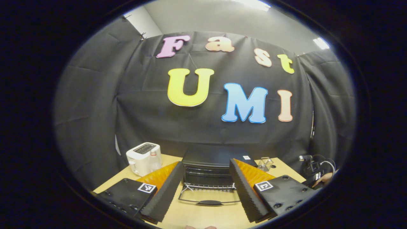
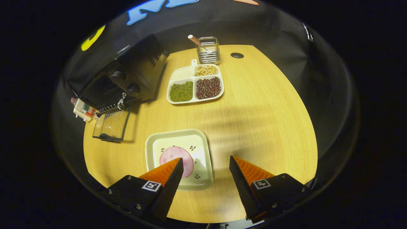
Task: Open the electric oven with the left hand, put the food in, and close the electric oven.
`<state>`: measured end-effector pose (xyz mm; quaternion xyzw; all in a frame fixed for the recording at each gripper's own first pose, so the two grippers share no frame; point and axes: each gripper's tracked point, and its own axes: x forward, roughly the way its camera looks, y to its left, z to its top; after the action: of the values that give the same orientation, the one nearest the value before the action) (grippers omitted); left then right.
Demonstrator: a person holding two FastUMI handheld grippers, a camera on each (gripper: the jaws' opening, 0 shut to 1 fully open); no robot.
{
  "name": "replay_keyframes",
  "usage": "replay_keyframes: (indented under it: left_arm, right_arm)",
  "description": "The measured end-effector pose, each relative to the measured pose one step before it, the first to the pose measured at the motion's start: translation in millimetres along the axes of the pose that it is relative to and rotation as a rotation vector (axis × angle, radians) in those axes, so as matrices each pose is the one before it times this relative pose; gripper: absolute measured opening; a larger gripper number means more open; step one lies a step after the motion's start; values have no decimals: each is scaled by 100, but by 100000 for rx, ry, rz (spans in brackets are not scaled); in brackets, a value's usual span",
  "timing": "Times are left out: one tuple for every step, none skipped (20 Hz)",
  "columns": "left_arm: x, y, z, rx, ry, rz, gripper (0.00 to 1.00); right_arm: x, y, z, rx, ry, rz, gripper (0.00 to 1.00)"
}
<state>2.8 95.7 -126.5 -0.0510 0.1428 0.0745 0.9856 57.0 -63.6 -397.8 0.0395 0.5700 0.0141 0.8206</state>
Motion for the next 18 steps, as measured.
replay_keyframes:
  left_arm:
    - [-277,622,81,-896,191,1508,100]
    - [-322,671,54,-514,-56,1430,100]
    - [-279,594,111,-40,-102,1411,97]
    - [-46,434,-110,35,244,1075,100]
    - [-165,389,48,-62,368,767,97]
    - [-155,277,-8,71,54,686,94]
    - [-48,311,-9,90,24,705,97]
    - [12,251,-125,-265,217,427,97]
    - [99,22,-229,-643,629,185,97]
    - [-33,-59,-306,-710,351,72,100]
    - [-1,-113,-110,-612,303,-240,97]
    - [116,-264,-211,-294,511,-544,100]
    - [35,-225,-103,207,402,-619,100]
    - [75,-233,-149,485,316,-409,97]
    - [76,-249,114,329,-88,-565,97]
    - [112,-310,-75,428,74,-850,97]
    - [-33,-219,215,762,-298,-467,100]
    - [-61,41,138,754,-497,21,100]
  right_arm:
    - [690,-56,8,-561,1968,-752,89]
    - [645,-35,-221,-677,1643,-571,87]
    - [781,-78,-49,-315,1243,-524,87]
    - [505,130,-180,-102,1657,-14,80]
    - [352,133,-126,-273,1596,187,78]
    - [432,15,-160,-720,1480,-454,77]
    - [393,-92,-277,-1596,1312,-684,76]
    - [523,-191,-335,-1593,1532,-1608,74]
    - [1534,234,78,-1191,-695,-263,52]
    - [-1491,-103,320,-3576,789,717,51]
    - [-33,729,108,-3381,-265,3951,52]
    - [-1097,-28,770,1017,388,-1281,36]
    - [-953,93,27,-2893,1894,-430,20]
    - [1652,-282,-618,-189,2379,265,16]
    - [1961,-566,-300,56,943,-2661,11]
    - [589,241,-344,-958,556,1307,1]
    - [703,-84,25,-324,715,188,1]
    - [165,270,28,3392,1286,4231,1]
